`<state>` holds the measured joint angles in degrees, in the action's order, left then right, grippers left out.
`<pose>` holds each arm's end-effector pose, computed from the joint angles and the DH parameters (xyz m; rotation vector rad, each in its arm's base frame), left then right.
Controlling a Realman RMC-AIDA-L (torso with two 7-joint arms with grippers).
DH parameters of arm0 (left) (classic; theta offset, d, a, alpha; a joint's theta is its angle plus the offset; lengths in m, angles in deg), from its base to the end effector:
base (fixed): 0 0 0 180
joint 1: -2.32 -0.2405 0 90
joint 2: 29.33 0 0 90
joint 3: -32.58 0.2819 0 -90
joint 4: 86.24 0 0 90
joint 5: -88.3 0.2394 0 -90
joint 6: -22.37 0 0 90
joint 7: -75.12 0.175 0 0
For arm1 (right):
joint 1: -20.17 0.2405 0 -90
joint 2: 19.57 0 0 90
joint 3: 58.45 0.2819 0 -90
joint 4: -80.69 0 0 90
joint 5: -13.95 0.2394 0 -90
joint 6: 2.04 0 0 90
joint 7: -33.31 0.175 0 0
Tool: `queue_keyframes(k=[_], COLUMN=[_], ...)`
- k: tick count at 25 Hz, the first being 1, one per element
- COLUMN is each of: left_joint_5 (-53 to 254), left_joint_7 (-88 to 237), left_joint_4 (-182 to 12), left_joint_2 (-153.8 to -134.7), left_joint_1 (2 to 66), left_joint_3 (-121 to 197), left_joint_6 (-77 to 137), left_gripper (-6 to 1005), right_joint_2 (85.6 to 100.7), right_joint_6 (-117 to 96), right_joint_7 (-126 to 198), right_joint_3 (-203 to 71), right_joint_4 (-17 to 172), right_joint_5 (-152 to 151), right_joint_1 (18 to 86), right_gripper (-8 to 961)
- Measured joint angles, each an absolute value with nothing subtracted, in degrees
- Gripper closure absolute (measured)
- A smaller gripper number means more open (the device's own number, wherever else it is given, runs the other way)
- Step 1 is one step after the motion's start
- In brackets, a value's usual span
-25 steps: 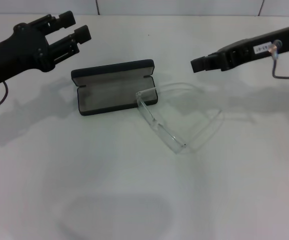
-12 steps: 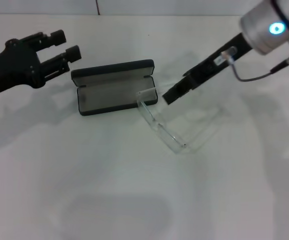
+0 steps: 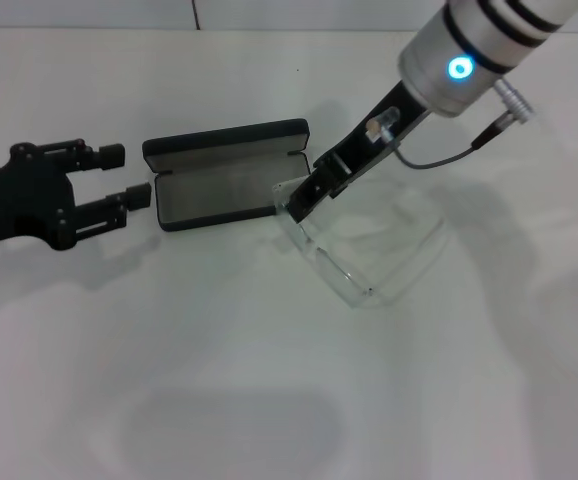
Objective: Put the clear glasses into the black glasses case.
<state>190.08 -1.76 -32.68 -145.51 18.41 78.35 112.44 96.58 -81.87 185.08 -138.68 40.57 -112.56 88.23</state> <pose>-0.3218 0.3449 0.0378 -2.5461 -0.4413 -0.6400 0.0569 0.4567 -0.1118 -2.8542 1.0482 -0.3041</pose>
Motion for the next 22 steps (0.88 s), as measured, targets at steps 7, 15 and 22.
queue_keyframes(k=[7, 15, 22], left_joint_5=[190.5, 190.4, 190.2], left_joint_7=[-1.7, -1.7, -1.7], left_joint_4=[-32.5, -32.5, -32.5], left_joint_2=[-145.84, -145.96, -146.01], left_joint_1=[18.8, 19.0, 19.0], left_joint_3=[77.9, 77.9, 77.9], left_joint_6=[112.6, 112.3, 112.1], left_gripper=[438, 442, 445], right_joint_2=[96.62, 96.62, 96.61], right_joint_6=[-75.6, -68.0, -64.5], right_joint_7=[189.8, 194.4, 194.6], right_joint_3=[-147.7, -159.0, -165.2], right_joint_4=[43.1, 45.5, 45.9], right_joint_5=[-108.7, -102.6, -96.7], right_joint_1=[89.8, 90.8, 89.9], right_gripper=[332, 333, 334])
